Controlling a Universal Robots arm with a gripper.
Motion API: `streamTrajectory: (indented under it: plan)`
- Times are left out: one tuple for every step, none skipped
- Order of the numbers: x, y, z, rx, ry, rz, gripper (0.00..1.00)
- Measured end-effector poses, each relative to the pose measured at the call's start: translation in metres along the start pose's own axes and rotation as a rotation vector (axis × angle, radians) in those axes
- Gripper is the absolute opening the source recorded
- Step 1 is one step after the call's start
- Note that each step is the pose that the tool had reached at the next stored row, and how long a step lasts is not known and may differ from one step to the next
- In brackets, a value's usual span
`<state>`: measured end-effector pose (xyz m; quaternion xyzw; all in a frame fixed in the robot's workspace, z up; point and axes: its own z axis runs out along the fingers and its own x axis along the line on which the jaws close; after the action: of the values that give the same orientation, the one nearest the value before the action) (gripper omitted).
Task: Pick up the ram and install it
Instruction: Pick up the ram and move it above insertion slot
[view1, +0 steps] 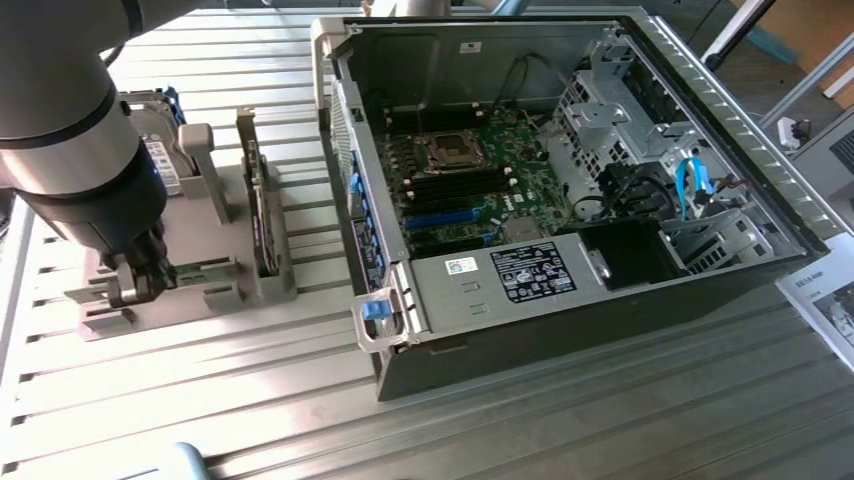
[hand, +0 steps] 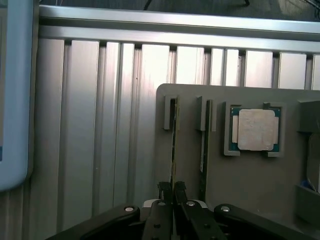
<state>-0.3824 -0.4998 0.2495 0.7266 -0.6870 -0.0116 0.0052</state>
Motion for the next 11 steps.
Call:
streamTrajectory:
  plan:
    - [0.0, 0.0001, -0.0029, 0.0, 0.0, 0.0, 0.14]
    - [0.0, 0.0002, -0.0065, -0.0001, 0.0001, 0.0, 0.14]
    - [0.0, 0.0003, -0.0115, 0.0, 0.0001, 0.0, 0.14]
    - [0.0, 0.0004, -0.015, 0.0, 0.0001, 0.0, 0.14]
    - [0.0, 0.0005, -0.018, 0.0, 0.0, 0.0, 0.14]
    - [0.0, 0.0006, -0.0227, 0.0, 0.0, 0.0, 0.14]
    - [0.0, 0.0006, -0.0265, 0.0, 0.0, 0.0, 0.14]
    - [0.0, 0.0007, -0.031, 0.0, 0.0001, 0.0, 0.14]
    - [0.0, 0.0008, -0.0334, -0.0001, 0.0001, 0.0, 0.14]
    - [0.0, 0.0009, -0.0378, -0.0001, 0.0001, 0.0, 0.14]
    - [0.0, 0.001, -0.0406, 0.0, 0.0, 0.0, 0.14]
